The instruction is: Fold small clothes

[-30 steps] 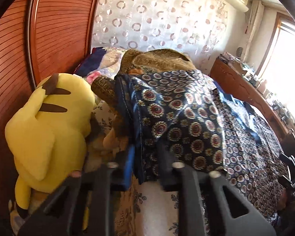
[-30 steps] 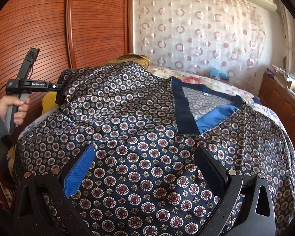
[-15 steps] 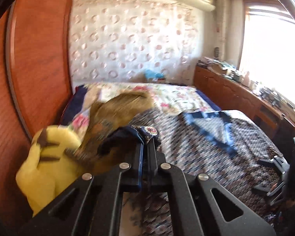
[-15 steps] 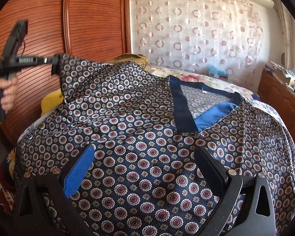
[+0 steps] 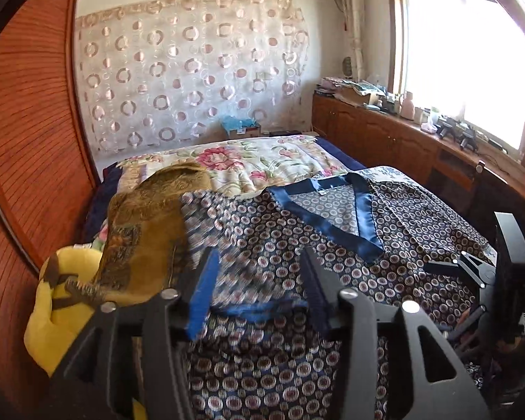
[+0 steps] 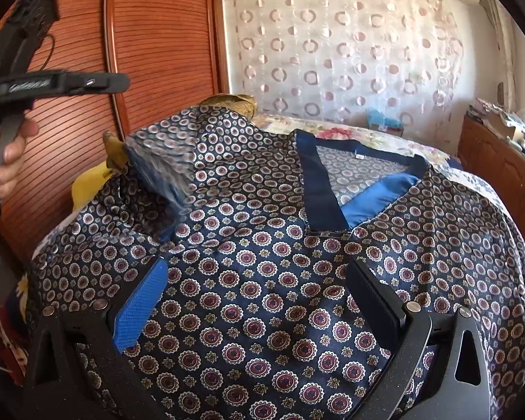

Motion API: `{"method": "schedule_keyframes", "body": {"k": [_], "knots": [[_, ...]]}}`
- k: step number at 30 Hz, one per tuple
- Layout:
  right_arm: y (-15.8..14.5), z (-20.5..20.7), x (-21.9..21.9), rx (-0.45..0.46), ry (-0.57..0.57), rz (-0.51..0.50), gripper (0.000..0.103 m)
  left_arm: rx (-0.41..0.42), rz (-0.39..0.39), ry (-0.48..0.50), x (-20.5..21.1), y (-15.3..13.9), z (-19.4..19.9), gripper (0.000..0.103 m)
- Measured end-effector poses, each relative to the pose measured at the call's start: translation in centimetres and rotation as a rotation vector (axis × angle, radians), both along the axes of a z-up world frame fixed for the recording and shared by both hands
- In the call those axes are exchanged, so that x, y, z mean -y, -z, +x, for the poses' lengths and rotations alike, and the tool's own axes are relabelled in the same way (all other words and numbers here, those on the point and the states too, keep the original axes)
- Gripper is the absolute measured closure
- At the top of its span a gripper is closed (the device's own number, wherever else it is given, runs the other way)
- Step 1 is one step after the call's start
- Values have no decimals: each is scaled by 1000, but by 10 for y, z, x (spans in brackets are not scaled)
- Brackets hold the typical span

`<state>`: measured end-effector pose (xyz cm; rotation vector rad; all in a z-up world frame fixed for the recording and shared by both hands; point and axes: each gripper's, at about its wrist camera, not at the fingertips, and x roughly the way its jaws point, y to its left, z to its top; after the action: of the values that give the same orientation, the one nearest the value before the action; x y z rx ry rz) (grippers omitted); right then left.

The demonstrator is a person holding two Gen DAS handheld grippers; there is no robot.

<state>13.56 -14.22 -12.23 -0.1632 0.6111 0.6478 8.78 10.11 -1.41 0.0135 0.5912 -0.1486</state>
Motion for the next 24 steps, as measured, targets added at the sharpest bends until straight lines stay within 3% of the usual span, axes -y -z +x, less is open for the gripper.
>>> {"method": "schedule_keyframes", "body": {"k": [2,9,14,17,20,22,24], "knots": [[0,2,1,-5,-1,3,0,6,-11,-19,-4,3,-8,44],[-11,14,-8,-2,-49,-4,5,20,-57,-107,-23,24,-43,44],[-31,27,-38,96,-119,-8,5,43,-63,-164,-30,32,-58,44],[-34,43,-63,83,-175,-8,6,60,-62,-189,-32,34,-65,44],[-33,58,-93,53,-220,-16,18,59,-58,-201,-33,38,-69,44],[-28,69,-116,21,-258,-21,31,44,-62,-197,-35,41,-70,44],[-20,75,-137,-14,-273,-40,34,35,-67,-201,-36,45,-71,44]]}}
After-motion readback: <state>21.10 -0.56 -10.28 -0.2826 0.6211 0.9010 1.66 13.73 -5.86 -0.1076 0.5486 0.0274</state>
